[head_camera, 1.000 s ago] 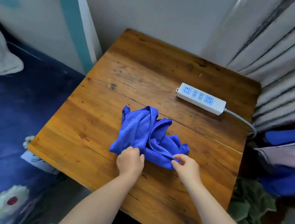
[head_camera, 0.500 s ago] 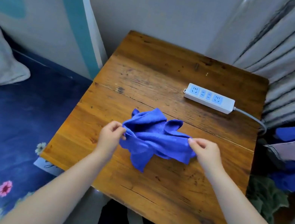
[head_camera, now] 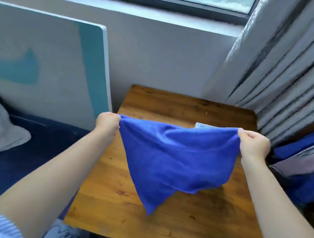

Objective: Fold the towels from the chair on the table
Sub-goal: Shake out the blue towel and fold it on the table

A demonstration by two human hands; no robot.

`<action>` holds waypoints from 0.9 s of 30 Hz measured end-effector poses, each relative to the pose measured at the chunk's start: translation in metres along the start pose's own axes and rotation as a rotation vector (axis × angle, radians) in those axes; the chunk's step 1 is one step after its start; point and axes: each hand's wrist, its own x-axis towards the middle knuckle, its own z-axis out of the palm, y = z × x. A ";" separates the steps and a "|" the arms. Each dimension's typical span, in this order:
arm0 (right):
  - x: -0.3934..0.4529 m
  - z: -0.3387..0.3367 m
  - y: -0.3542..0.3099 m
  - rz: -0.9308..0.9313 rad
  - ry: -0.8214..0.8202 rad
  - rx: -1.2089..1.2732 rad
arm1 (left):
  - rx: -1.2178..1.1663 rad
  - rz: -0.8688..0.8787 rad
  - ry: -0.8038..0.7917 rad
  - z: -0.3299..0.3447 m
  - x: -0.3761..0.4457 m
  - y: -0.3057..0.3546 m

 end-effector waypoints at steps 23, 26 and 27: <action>0.001 0.061 -0.142 -0.192 -0.256 0.220 | 0.048 0.492 0.080 -0.020 0.034 0.111; -0.009 0.070 -0.091 -0.004 -0.321 0.113 | 0.334 0.377 -0.024 -0.025 0.041 0.067; -0.016 0.070 -0.069 0.069 -0.335 0.066 | 0.435 0.342 -0.069 -0.026 0.043 0.046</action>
